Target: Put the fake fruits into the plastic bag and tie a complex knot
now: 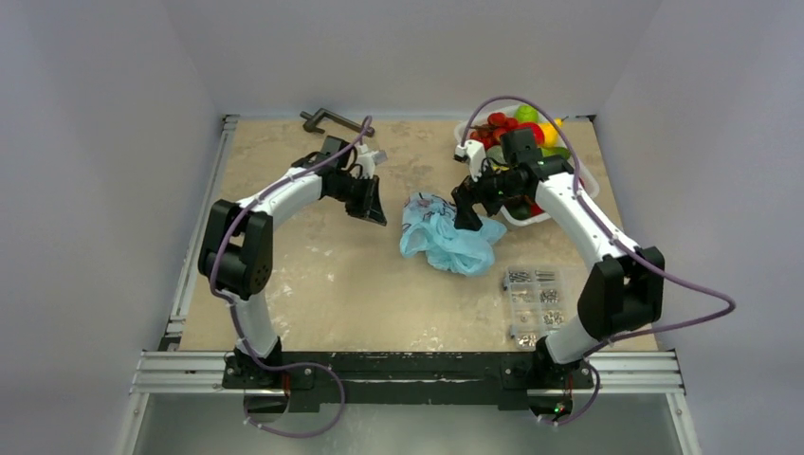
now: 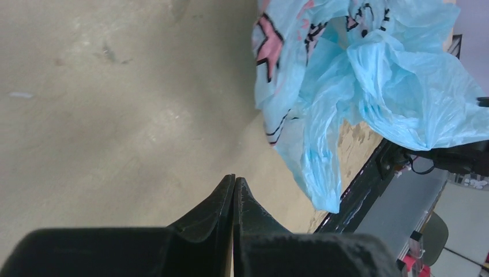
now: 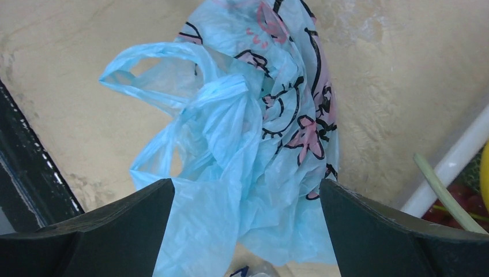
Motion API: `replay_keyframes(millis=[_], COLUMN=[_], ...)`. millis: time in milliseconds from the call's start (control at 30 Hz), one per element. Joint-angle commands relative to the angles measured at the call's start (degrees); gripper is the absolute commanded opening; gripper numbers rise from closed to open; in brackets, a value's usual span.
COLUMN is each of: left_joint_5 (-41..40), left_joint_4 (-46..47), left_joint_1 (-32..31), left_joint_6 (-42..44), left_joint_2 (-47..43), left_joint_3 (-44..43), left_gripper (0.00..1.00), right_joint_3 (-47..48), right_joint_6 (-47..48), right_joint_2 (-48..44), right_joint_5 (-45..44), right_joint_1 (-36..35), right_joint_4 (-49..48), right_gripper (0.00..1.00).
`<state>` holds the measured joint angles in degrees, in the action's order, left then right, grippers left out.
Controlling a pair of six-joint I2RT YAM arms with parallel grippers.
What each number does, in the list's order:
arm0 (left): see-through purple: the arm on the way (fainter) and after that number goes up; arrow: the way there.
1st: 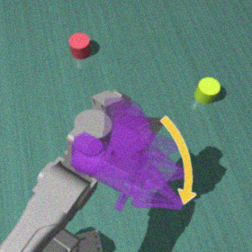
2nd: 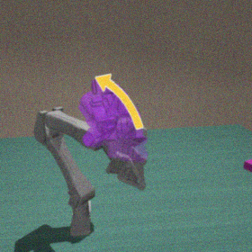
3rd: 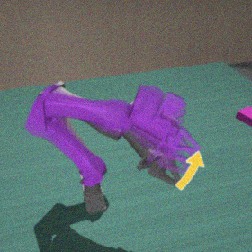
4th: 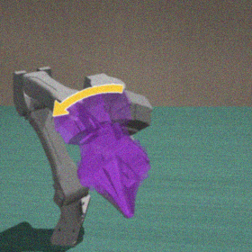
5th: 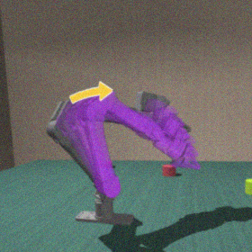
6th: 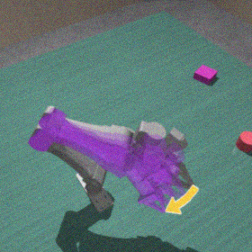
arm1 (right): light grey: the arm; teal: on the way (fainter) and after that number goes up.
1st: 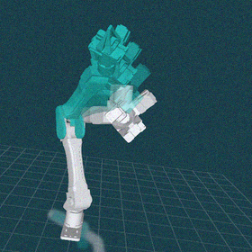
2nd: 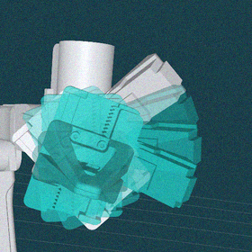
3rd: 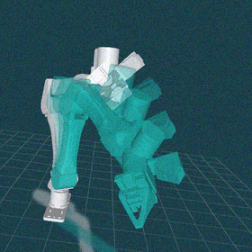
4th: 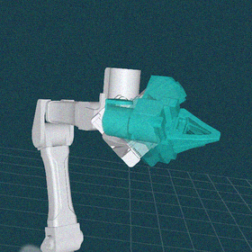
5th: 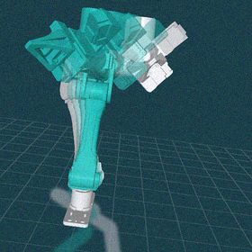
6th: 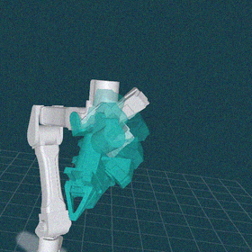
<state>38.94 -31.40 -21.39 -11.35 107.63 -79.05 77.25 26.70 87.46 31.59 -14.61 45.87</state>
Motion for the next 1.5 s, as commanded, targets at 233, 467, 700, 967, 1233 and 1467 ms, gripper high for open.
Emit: replay_keyframes(millis=[233,467,700,967,1233,1467], left_joint_5=[6.8,2.4,1.7,6.0,1.6,-4.9], left_joint_4=[6.2,9.4,10.8,15.8,-0.5,-10.4], left_joint_1=[4.3,-2.5,-5.3,-6.5,12.7,25.1], left_joint_6=[-4.5,-13.0,-20.5,-24.9,-9.3,9.9], left_joint_2=[-12.7,-8.3,0.3,2.7,-10.6,-17.1], left_joint_3=[8.8,7.4,6.4,8.1,5.7,-0.3], left_gripper=[0.69,0.96,0.97,0.17,0.00,0.00], right_joint_3=[7.0,-3.2,-10.7,-13.6,-9.7,6.1], right_joint_6=[4.6,4.1,1.2,-0.6,1.8,-0.7], right_joint_2=[-0.3,-6.9,-9.4,-9.6,-12.6,-9.1], right_joint_5=[4.5,-4.1,-22.3,-29.1,-35.2,-23.8], right_joint_1=[-1.0,-9.7,-14.3,-14.3,-7.2,-0.1], right_joint_4=[9.8,6.9,1.0,-2.2,-7.7,-7.7], right_gripper=[0.99,0.99,0.99,0.42,0.00,0.00])
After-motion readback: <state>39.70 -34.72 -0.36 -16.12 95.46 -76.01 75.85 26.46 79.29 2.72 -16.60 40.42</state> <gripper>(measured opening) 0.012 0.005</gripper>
